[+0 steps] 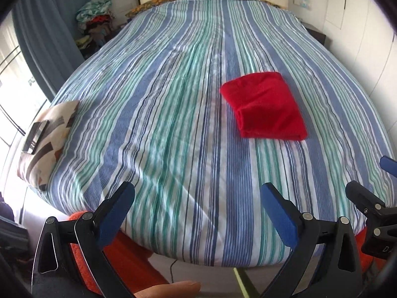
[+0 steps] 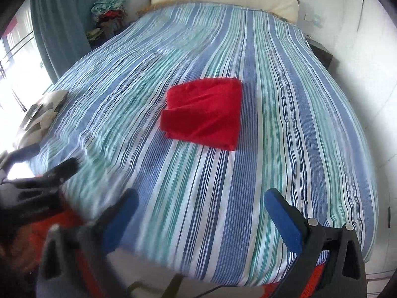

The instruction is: Fold small clothes

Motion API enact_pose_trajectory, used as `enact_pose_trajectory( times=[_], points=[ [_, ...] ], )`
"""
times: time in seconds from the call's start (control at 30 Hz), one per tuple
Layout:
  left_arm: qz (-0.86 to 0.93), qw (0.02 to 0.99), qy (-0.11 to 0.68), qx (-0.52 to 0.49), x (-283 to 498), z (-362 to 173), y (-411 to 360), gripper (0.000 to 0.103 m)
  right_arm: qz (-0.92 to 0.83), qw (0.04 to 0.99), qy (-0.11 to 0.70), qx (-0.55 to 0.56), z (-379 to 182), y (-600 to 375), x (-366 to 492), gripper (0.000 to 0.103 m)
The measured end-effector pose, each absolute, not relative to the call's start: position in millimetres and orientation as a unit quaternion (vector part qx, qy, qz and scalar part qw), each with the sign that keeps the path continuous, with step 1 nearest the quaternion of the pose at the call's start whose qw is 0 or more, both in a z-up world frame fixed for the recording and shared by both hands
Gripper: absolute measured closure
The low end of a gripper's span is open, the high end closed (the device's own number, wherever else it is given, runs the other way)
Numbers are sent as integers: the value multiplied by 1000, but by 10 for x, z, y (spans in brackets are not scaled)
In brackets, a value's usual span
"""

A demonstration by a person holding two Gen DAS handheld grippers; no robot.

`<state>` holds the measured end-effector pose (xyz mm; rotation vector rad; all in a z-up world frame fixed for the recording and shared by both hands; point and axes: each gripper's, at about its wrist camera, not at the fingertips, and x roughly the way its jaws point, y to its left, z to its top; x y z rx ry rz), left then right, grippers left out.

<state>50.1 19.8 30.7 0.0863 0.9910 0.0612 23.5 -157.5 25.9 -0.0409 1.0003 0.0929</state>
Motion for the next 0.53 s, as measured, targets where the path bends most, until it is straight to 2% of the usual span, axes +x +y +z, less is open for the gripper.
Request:
enact_pose_trajectory(
  times=[0.53],
  points=[
    [15, 878, 477, 34, 477, 325, 145, 2, 33, 881, 472, -15, 339, -1589, 202, 3]
  ],
)
